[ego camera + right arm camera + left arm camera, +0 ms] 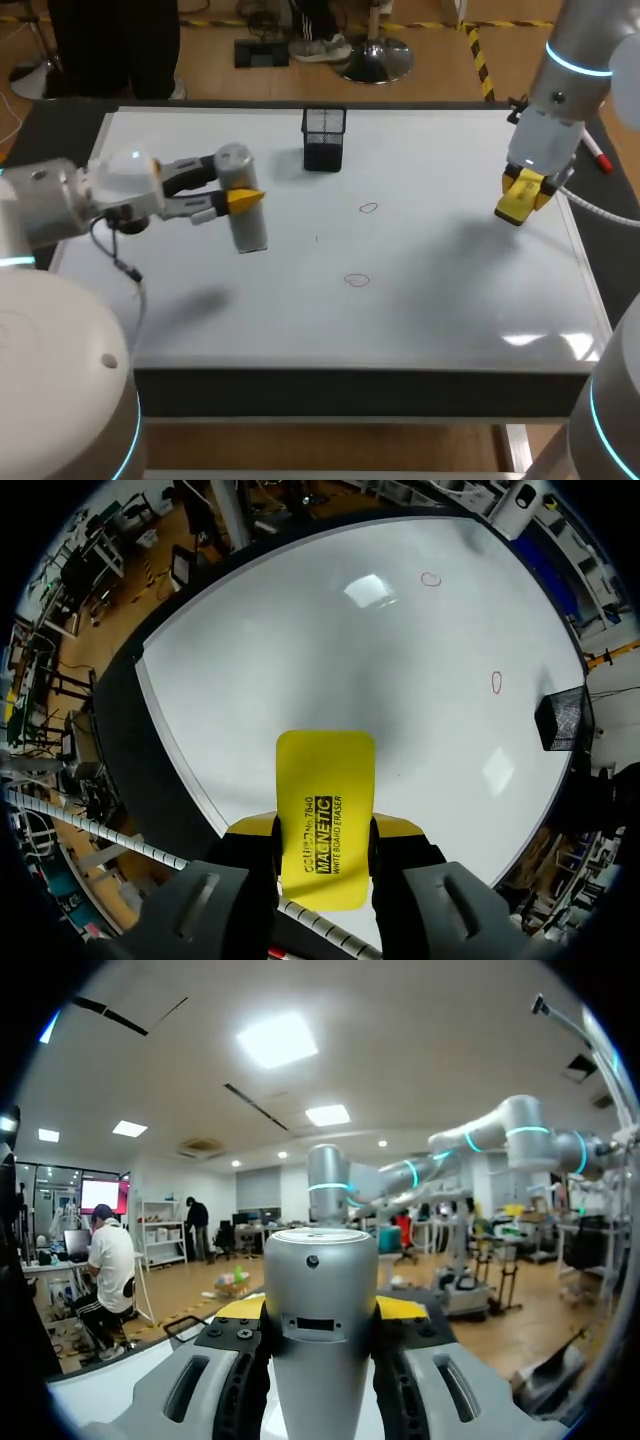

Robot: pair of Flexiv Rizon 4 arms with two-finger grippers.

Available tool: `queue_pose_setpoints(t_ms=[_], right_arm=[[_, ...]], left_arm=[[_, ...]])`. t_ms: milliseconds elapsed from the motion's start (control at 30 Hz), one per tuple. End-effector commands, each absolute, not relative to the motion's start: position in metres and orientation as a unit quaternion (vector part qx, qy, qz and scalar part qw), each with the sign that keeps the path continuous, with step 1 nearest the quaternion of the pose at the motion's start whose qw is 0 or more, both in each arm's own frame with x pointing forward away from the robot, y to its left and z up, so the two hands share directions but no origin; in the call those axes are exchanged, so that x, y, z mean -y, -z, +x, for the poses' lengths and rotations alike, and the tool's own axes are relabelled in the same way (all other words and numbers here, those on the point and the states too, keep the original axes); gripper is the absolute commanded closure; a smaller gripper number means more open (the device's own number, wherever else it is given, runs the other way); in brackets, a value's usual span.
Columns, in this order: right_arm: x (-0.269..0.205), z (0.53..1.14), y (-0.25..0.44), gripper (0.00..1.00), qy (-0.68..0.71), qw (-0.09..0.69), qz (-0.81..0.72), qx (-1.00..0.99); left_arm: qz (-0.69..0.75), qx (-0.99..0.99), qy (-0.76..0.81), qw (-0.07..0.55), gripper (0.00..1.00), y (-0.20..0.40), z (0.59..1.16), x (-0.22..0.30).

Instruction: Pick up the inspection probe, press it on each red-marked spot on the whiteboard one by one, put down the probe, pick up the eraser, and wipe off all the red marks.

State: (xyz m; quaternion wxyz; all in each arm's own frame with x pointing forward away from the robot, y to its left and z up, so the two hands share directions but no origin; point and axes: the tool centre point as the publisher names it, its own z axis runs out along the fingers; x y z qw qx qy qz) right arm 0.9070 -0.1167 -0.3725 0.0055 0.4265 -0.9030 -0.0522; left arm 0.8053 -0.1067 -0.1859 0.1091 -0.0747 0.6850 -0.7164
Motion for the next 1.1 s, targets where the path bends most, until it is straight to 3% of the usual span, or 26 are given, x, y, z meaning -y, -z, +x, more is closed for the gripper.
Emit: queue_pose_setpoints(t_ms=[33,1100], right_arm=[[0.117,0.908,0.372,1.0,0.051,0.006,0.427,0.903],[0.117,0.908,0.372,1.0,0.051,0.006,0.427,0.903]], left_arm=[[-0.061,-0.685,0.72,0.094,1.0,0.186,0.832,0.144],[0.028,-0.686,0.726,0.035,1.0,0.2,0.916,0.257]])
